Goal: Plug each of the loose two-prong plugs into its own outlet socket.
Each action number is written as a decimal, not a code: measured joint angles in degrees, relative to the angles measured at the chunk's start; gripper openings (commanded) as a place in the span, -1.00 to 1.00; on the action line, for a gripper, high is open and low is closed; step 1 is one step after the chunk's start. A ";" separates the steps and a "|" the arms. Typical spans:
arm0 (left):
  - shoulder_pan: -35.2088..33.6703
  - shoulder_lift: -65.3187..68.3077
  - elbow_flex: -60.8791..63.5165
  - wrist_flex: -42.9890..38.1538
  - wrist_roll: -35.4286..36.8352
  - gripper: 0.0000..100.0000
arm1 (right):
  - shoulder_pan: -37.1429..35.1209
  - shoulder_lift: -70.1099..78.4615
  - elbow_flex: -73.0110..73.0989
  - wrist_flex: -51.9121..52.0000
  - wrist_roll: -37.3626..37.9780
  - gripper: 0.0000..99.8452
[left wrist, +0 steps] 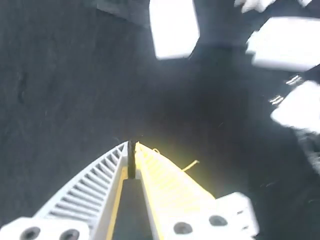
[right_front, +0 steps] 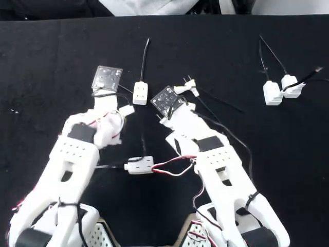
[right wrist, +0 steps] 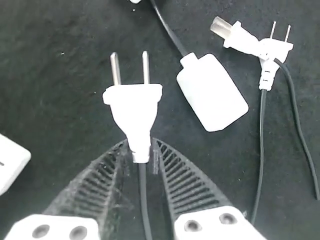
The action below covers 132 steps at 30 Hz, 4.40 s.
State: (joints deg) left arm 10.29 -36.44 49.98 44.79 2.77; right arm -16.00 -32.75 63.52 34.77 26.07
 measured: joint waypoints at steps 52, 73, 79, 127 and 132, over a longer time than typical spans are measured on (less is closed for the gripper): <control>11.25 -29.71 25.23 -24.00 15.56 -0.94 | -9.58 -20.31 11.08 -2.90 -8.62 -0.98; 13.89 -16.44 22.59 -24.70 7.91 -0.94 | -10.99 -20.31 11.16 -2.37 -8.70 -0.98; 13.54 -16.44 23.56 -24.70 7.91 -0.94 | -10.99 -23.38 12.75 -1.76 -8.70 -0.98; 12.66 -16.09 21.63 -28.40 11.25 -0.94 | -12.75 -36.40 15.74 2.99 -8.88 -0.98; 12.75 -16.00 22.24 -28.75 10.55 -0.94 | -12.75 -36.40 15.74 2.99 -8.88 -0.98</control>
State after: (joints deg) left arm 23.03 -52.44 72.22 16.04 13.32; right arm -28.75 -69.14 79.25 37.76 17.19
